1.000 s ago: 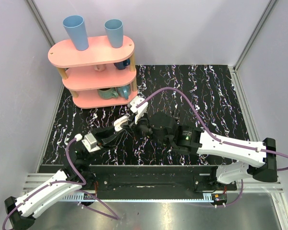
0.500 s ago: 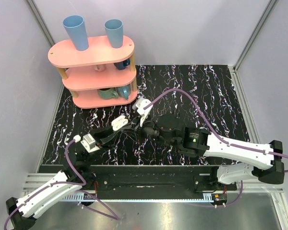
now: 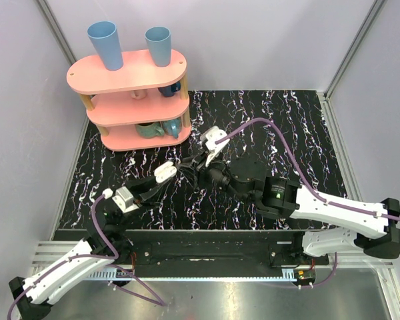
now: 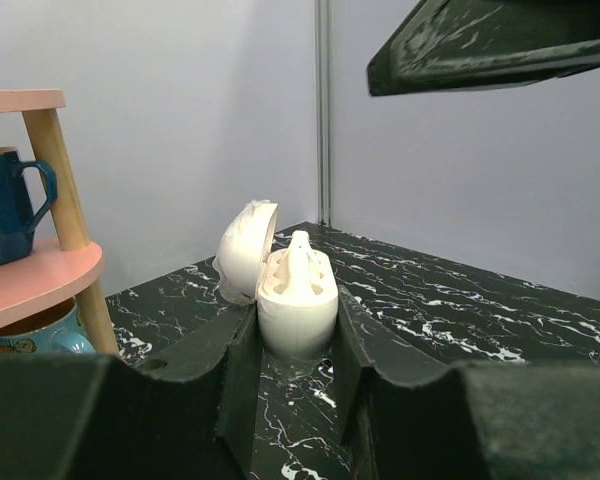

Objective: Insert the wireless bluetooth earbuds into the charging case
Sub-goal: Close the charging case with the earbuds.

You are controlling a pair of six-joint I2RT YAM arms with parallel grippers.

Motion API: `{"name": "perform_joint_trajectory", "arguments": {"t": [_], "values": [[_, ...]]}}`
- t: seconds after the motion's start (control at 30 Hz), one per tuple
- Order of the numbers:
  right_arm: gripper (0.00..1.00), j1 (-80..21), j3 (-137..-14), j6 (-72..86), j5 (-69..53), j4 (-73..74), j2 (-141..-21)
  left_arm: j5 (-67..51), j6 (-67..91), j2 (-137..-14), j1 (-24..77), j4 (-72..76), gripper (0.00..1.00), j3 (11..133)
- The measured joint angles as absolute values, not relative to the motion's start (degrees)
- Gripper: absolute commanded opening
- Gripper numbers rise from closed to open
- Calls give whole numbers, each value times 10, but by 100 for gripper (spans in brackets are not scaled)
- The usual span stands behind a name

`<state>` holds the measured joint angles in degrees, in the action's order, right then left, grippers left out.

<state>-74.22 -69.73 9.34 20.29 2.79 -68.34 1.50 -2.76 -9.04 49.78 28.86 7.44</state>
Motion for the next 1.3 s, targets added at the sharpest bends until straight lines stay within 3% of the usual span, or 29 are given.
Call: {"name": "perform_joint_trajectory", "arguments": {"t": [0.37,1.3], "values": [[39,-670,-731,144,125,43,-726,-22,-24,-94,498,255,0,101],[44,-667,-757,217,48,46,-793,-93,-10,-121,498,237,0,113]]}}
